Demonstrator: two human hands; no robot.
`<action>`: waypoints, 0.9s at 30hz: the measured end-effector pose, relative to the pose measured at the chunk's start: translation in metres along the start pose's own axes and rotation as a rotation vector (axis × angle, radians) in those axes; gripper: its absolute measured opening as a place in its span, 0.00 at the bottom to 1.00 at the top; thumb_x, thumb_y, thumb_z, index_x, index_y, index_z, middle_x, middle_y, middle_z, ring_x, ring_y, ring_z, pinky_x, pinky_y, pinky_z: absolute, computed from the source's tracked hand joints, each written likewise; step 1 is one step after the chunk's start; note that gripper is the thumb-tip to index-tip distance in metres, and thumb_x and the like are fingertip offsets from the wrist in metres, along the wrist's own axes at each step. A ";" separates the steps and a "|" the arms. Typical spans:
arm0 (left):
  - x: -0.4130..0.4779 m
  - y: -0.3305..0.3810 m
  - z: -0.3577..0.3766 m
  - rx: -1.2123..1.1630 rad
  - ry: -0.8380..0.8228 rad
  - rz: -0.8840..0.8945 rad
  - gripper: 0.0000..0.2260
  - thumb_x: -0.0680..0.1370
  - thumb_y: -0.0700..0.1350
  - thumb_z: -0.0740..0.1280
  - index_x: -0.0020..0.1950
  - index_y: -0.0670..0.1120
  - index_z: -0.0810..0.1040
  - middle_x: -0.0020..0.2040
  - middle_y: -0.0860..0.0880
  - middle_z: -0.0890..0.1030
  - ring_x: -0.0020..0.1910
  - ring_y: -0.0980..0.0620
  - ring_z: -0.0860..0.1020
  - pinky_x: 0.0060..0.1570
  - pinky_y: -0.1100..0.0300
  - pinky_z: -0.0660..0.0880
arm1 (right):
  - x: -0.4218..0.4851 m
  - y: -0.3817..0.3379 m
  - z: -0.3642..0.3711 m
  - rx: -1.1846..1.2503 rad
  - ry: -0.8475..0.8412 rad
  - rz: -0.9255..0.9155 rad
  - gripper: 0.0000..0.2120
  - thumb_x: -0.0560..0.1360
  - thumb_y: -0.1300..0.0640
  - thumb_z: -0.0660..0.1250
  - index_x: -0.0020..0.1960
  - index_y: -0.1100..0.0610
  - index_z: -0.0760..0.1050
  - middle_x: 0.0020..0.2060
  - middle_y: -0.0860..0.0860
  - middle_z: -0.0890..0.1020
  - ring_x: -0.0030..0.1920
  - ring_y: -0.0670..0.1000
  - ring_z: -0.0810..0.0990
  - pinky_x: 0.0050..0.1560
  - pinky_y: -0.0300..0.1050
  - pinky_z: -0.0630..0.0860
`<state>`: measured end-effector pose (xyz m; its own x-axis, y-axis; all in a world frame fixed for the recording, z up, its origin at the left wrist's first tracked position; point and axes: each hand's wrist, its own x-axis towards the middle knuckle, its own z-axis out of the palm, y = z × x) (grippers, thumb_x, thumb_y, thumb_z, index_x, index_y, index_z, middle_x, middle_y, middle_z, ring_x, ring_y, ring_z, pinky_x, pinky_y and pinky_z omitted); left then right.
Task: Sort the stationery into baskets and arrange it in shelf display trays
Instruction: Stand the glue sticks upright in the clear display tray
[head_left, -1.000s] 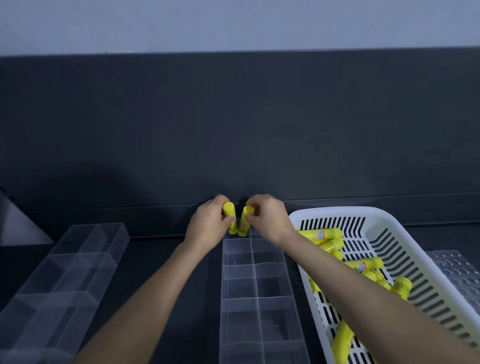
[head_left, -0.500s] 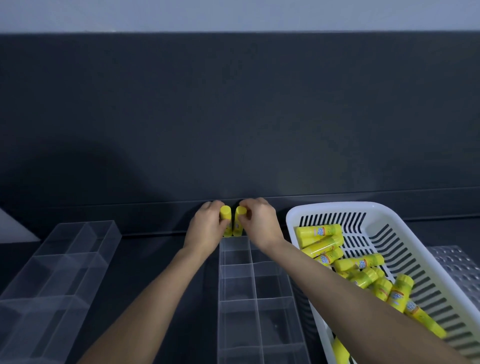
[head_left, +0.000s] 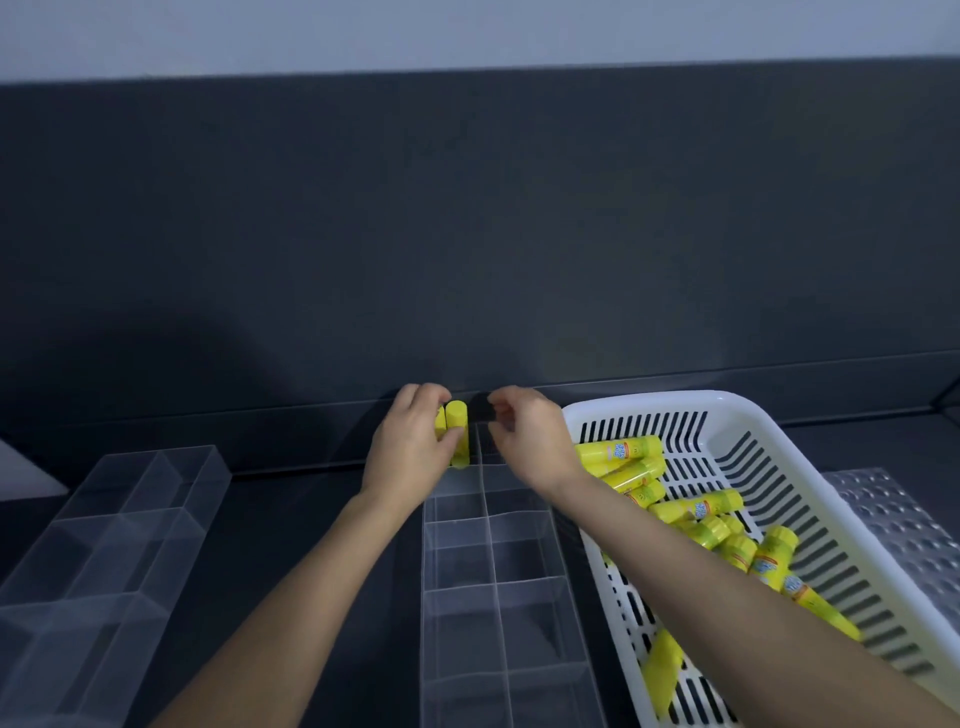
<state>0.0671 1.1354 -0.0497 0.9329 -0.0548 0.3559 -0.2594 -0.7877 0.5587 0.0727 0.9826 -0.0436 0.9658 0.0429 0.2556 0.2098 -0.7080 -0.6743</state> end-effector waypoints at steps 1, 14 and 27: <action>-0.001 0.006 0.000 -0.001 -0.004 0.022 0.15 0.73 0.42 0.73 0.57 0.43 0.75 0.54 0.48 0.74 0.51 0.48 0.76 0.50 0.50 0.76 | -0.003 0.004 -0.009 -0.022 -0.003 -0.016 0.14 0.71 0.68 0.65 0.56 0.63 0.78 0.50 0.58 0.81 0.50 0.56 0.79 0.51 0.36 0.69; -0.015 0.096 0.050 0.082 -0.295 0.330 0.11 0.79 0.42 0.63 0.60 0.44 0.78 0.57 0.47 0.79 0.57 0.48 0.73 0.54 0.54 0.71 | -0.050 0.093 -0.109 -0.265 -0.076 0.083 0.11 0.73 0.66 0.62 0.52 0.60 0.81 0.49 0.54 0.83 0.51 0.54 0.80 0.47 0.41 0.69; 0.016 0.125 0.101 0.642 -0.505 0.299 0.12 0.74 0.34 0.60 0.54 0.45 0.75 0.55 0.46 0.79 0.60 0.44 0.70 0.54 0.52 0.64 | -0.046 0.145 -0.117 -0.046 -0.155 0.380 0.14 0.75 0.62 0.66 0.60 0.61 0.77 0.56 0.55 0.81 0.55 0.53 0.79 0.50 0.41 0.74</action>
<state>0.0747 0.9738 -0.0497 0.8868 -0.4604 -0.0397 -0.4621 -0.8823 -0.0899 0.0408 0.7957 -0.0721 0.9855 -0.1241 -0.1154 -0.1695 -0.7248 -0.6678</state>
